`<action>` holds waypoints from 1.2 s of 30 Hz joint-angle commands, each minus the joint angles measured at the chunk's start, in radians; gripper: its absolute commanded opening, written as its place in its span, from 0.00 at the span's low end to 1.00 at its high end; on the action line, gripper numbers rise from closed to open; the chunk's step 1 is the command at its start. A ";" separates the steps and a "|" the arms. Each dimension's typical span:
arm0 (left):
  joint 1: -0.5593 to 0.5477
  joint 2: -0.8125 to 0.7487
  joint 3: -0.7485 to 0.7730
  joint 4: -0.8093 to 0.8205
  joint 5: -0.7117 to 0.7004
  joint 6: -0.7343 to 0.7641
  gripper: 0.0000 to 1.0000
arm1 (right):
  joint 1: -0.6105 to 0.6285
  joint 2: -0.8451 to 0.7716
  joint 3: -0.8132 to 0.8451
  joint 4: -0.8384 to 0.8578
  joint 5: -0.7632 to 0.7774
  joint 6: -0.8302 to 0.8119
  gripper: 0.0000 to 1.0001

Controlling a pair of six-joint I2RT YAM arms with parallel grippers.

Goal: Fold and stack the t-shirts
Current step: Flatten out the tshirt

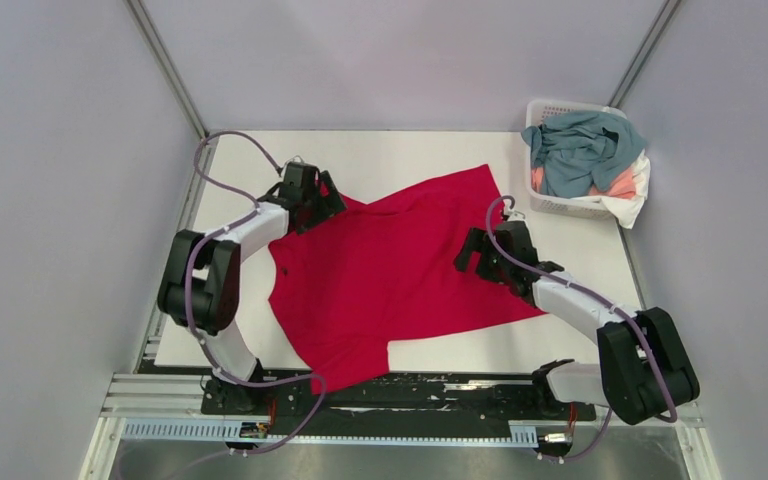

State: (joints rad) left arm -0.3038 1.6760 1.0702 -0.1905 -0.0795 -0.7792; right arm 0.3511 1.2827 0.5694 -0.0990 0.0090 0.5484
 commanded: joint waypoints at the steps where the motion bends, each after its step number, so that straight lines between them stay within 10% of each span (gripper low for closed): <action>1: 0.008 0.117 0.118 0.038 0.030 0.000 1.00 | -0.001 0.020 0.001 0.037 0.064 -0.005 1.00; 36: 0.015 0.303 0.269 0.161 0.119 -0.034 0.94 | -0.001 0.167 0.078 -0.068 0.121 -0.024 0.99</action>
State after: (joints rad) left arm -0.2920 1.9846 1.2942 -0.0467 0.0460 -0.8280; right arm 0.3511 1.4200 0.6422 -0.1406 0.1383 0.5247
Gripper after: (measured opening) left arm 0.946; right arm 0.988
